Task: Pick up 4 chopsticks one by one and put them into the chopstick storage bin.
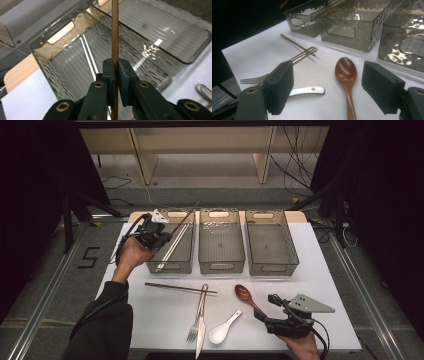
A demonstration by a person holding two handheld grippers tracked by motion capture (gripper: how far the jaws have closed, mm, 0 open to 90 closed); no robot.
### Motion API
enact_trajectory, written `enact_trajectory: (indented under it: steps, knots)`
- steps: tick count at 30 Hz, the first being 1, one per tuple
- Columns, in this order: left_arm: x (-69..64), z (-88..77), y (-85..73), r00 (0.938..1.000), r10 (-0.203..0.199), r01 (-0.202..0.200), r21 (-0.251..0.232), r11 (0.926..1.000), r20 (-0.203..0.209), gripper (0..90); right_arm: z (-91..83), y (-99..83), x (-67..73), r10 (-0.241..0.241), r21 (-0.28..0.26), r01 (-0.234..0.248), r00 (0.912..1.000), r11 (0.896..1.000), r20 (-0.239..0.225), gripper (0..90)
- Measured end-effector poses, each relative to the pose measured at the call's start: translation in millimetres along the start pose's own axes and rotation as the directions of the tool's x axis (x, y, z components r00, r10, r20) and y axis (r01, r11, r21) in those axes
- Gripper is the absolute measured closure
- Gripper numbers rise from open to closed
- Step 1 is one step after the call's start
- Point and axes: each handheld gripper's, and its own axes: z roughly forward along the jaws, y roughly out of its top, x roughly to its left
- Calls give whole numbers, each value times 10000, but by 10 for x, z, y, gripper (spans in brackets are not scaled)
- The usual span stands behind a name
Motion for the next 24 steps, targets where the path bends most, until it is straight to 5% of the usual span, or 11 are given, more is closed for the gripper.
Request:
enact_trajectory:
  steps: [15, 24]
  knots:
    - [171, 182, -8, 9965, -725, 707, -434, 9966, -412, 839, 0, -2, -5, -3, -25, 3, 10000, 10000, -17, 266]
    - [195, 283, -56, 9955, -731, 710, -367, 9968, -599, 838, 3, -3, -3, -10, 1, 10, 10000, 10000, -32, 266]
